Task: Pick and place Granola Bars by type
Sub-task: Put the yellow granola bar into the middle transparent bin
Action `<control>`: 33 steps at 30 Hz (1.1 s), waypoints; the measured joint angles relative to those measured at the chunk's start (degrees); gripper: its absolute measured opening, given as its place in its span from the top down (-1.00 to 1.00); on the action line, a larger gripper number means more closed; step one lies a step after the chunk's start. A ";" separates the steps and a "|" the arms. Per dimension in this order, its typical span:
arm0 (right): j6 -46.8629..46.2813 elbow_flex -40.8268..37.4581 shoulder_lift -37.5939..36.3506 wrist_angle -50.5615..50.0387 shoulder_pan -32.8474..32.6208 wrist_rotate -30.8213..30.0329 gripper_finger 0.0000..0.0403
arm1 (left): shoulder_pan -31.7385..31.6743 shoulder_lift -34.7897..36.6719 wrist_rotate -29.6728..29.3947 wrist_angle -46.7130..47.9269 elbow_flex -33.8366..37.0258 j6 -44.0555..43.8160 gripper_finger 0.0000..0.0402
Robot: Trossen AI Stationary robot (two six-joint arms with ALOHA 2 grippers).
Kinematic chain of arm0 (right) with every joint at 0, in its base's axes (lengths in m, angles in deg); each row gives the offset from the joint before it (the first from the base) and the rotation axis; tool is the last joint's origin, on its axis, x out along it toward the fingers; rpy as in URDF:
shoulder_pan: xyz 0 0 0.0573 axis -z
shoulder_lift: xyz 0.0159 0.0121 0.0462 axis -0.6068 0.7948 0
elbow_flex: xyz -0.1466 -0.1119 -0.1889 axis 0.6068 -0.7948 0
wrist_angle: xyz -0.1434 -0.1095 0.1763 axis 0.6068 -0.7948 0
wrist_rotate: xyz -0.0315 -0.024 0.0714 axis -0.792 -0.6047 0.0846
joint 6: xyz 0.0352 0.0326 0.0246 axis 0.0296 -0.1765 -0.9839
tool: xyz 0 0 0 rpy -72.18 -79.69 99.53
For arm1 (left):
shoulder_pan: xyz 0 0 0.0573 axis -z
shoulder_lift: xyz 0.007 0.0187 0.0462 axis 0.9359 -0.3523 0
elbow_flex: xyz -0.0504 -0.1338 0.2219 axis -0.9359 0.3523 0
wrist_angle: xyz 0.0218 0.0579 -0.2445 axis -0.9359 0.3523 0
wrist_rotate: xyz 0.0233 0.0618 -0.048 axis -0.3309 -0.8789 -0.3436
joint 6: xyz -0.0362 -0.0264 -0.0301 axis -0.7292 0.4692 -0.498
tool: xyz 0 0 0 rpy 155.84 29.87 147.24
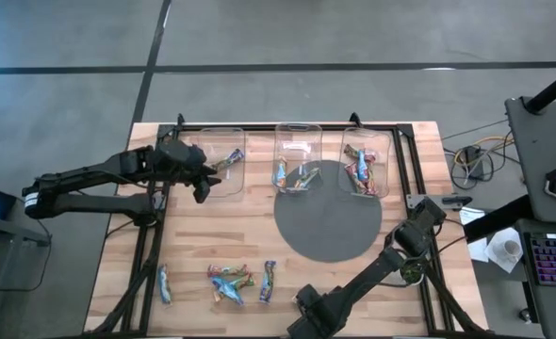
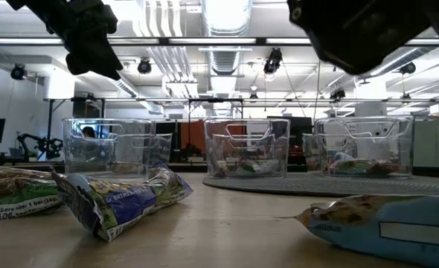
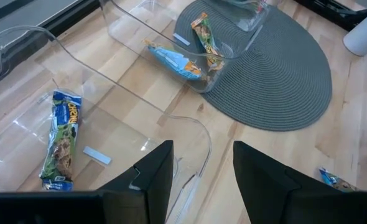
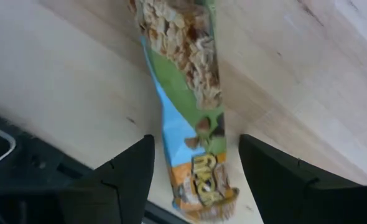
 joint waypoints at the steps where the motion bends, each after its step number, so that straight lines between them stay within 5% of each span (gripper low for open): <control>1: 0.02 -0.21 0.02 0.25 0.02 0.18 -0.11 | 0.05 0.00 0.00 0.00 0.00 -0.08 0.26; 7: 0.53 -1.08 0.05 0.31 0.02 0.22 0.01 | 0.14 0.00 -0.02 -0.03 0.00 -0.64 0.26; 17: 3.03 -1.42 -1.06 -1.83 0.10 -1.92 0.71 | 0.14 0.00 -0.04 -0.02 0.00 -1.28 0.26; 25: 2.61 -2.91 -8.62 -10.28 3.75 -14.48 0.83 | 0.14 -0.01 -0.02 0.00 0.04 -1.49 0.26; 33: 3.27 -13.72 -25.20 -10.02 13.50 -32.17 0.82 | 0.21 -0.02 -0.05 0.06 0.07 -1.84 0.26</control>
